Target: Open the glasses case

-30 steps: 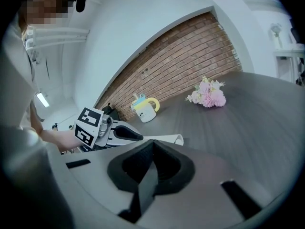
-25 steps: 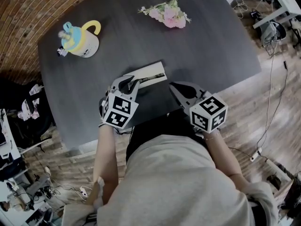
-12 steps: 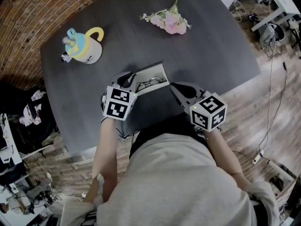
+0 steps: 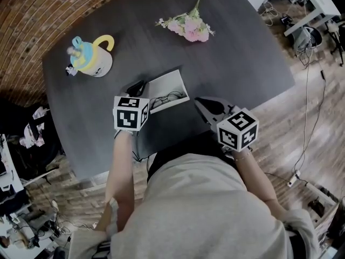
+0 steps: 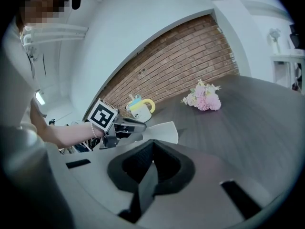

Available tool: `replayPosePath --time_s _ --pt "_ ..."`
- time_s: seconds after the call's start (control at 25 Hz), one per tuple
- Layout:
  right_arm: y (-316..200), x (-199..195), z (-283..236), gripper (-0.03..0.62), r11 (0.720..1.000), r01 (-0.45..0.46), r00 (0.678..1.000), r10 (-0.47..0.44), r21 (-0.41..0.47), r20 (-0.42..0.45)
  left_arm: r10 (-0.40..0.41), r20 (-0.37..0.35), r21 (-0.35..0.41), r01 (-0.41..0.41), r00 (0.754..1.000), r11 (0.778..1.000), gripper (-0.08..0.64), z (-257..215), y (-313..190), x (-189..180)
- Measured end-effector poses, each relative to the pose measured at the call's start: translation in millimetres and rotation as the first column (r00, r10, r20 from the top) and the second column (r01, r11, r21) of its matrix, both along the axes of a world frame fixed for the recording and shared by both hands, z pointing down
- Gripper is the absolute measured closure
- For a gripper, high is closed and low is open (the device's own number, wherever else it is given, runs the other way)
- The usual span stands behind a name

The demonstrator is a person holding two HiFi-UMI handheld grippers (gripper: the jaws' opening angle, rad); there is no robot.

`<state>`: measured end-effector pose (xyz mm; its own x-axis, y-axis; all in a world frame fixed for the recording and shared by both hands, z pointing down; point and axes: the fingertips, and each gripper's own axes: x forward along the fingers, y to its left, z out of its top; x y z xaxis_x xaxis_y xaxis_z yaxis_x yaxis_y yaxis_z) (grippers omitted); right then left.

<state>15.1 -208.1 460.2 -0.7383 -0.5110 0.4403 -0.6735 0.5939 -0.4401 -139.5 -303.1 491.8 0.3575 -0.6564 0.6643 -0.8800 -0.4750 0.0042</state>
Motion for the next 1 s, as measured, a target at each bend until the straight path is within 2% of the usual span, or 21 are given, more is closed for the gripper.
replayPosePath --time_s 0.2,0.4,0.84,1.0 --pt "1 2 2 0.586 1.000 -0.011 1.000 0.011 -0.012 0.004 -0.016 0.010 0.012 0.016 1.000 1.000 0.505 3 -7 1" --pt "5 -4 5 0.586 1.000 0.004 1.000 -0.004 -0.013 0.005 -0.063 -0.029 0.006 0.064 0.998 0.998 0.503 2 -8 -4" --pt "12 -7 0 0.586 1.000 0.019 1.000 -0.019 0.005 -0.013 -0.071 -0.080 0.038 0.074 0.994 0.997 0.503 -12 8 -4" --pt "6 -6 -8 0.586 1.000 -0.001 1.000 0.001 0.028 -0.012 -0.096 -0.129 0.061 0.105 0.987 0.993 0.503 -27 16 -8"
